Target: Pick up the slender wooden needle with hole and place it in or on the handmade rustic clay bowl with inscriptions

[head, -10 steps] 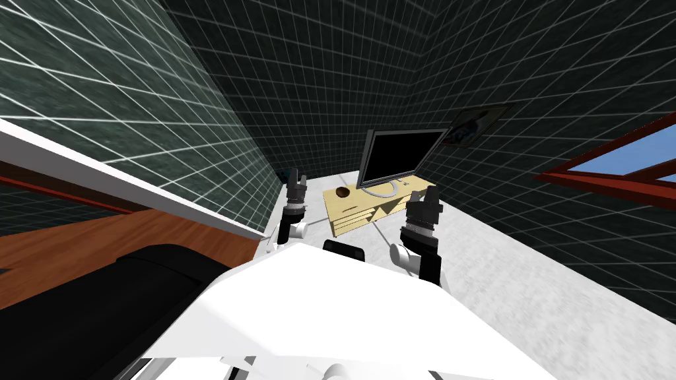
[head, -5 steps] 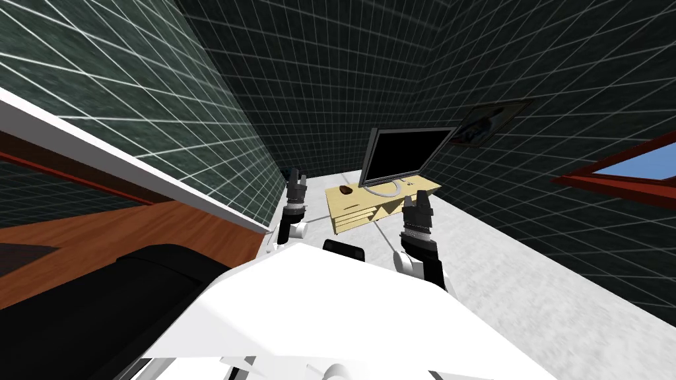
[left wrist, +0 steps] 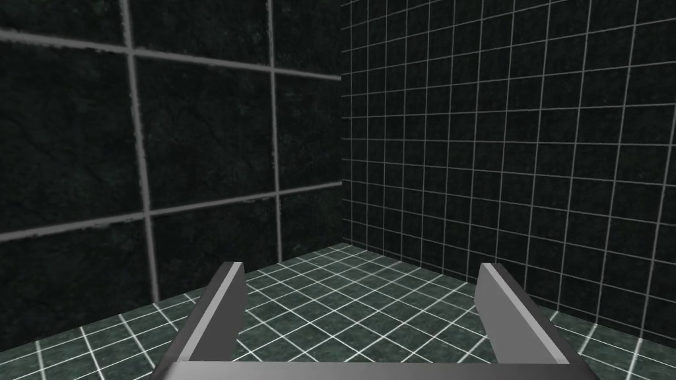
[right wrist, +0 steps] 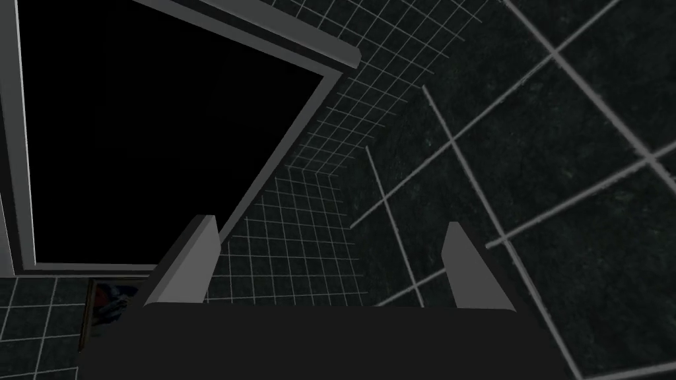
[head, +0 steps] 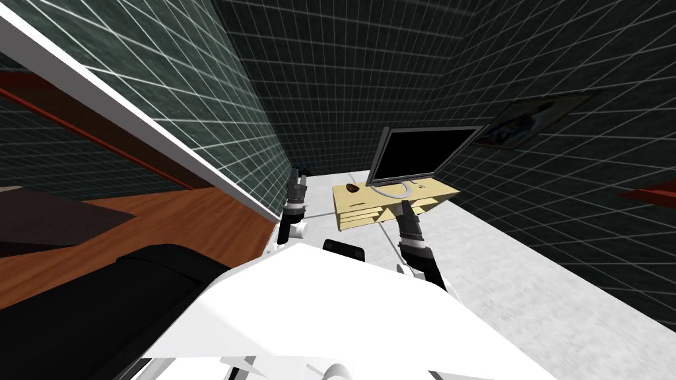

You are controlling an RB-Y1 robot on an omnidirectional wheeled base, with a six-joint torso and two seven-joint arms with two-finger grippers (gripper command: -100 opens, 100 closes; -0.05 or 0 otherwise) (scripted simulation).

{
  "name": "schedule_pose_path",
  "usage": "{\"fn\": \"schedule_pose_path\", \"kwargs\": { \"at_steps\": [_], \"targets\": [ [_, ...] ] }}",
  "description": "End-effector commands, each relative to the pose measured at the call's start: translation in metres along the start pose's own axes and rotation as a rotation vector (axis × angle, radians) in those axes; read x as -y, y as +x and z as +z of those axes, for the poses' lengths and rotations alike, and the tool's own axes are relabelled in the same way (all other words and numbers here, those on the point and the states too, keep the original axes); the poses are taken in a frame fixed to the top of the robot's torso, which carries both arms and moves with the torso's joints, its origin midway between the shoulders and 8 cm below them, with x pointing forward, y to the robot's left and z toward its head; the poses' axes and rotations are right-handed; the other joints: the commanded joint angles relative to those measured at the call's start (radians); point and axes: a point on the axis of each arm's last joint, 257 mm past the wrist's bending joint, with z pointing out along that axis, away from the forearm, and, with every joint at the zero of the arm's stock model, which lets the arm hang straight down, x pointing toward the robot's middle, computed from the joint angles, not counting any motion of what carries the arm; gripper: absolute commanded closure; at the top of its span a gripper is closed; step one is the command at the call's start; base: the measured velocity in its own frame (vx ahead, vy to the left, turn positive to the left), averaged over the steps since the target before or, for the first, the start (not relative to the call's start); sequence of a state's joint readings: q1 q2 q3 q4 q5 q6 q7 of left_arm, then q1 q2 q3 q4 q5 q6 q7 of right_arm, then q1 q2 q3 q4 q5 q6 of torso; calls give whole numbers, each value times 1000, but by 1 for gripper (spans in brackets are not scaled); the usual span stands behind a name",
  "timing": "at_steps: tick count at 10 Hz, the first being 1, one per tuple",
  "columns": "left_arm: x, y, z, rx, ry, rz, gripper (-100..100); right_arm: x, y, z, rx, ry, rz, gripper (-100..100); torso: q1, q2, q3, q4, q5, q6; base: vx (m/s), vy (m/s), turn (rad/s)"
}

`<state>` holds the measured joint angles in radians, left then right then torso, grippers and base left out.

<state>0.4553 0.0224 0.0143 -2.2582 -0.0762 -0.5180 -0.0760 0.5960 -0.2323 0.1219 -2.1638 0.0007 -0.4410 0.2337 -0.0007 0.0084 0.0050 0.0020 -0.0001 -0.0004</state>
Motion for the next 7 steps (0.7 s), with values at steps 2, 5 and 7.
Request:
{"fn": "schedule_pose_path", "kwargs": {
  "at_steps": [2,5,7],
  "targets": [
    [0,0,0,0,0,0,0,38,24,-30,-104,103,-62,-100,0,-1,-1,0,0,0,-94,10,335],
    [0,0,0,0,0,0,0,70,43,-62,-198,194,-121,-100,2,-4,-2,-1,0,0,-48,38,310],
    [0,0,0,0,0,0,0,105,60,-103,-303,293,-183,-100,1,-7,-4,-1,0,0,-14,36,407]
  ]
}}
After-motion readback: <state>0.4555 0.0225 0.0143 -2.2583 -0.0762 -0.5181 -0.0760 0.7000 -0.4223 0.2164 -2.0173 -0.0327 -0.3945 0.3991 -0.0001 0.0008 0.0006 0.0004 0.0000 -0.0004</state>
